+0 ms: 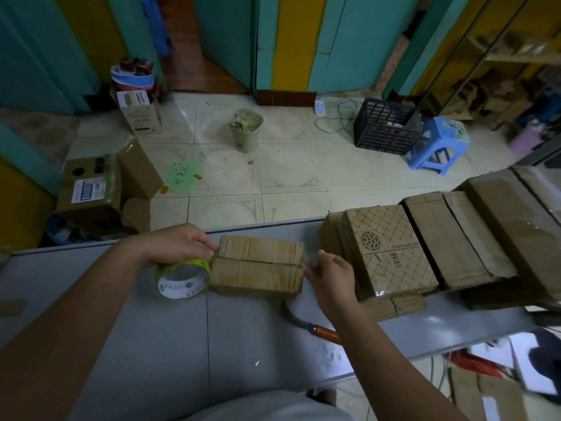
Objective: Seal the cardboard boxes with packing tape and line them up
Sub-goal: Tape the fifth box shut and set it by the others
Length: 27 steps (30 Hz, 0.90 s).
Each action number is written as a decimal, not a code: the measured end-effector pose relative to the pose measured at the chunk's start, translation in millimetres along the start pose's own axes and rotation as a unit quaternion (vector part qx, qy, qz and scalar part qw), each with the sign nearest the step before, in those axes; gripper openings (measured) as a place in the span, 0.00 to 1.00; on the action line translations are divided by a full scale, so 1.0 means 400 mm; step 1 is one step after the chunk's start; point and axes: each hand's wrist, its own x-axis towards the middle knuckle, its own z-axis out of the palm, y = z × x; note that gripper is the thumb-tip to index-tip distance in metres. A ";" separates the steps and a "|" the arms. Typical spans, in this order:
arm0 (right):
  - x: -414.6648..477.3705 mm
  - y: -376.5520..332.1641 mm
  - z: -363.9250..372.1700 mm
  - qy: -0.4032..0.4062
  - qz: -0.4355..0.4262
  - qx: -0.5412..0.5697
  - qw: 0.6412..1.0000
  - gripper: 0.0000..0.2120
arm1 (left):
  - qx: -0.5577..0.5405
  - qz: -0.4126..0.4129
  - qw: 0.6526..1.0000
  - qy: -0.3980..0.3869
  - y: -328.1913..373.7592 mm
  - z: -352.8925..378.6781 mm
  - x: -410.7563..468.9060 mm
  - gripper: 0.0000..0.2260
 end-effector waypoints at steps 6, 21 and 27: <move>0.001 0.012 -0.011 0.001 -0.029 -0.025 0.999 0.09 | 0.089 0.003 0.994 -0.062 0.032 -0.032 0.000 0.10; -0.013 0.052 -0.031 0.024 -0.089 -0.098 0.991 0.13 | 0.178 0.005 0.982 -0.065 0.056 -0.057 0.026 0.10; -0.018 0.062 -0.036 0.016 -0.076 -0.070 0.995 0.13 | 0.170 0.000 0.984 -0.054 0.063 -0.051 0.023 0.11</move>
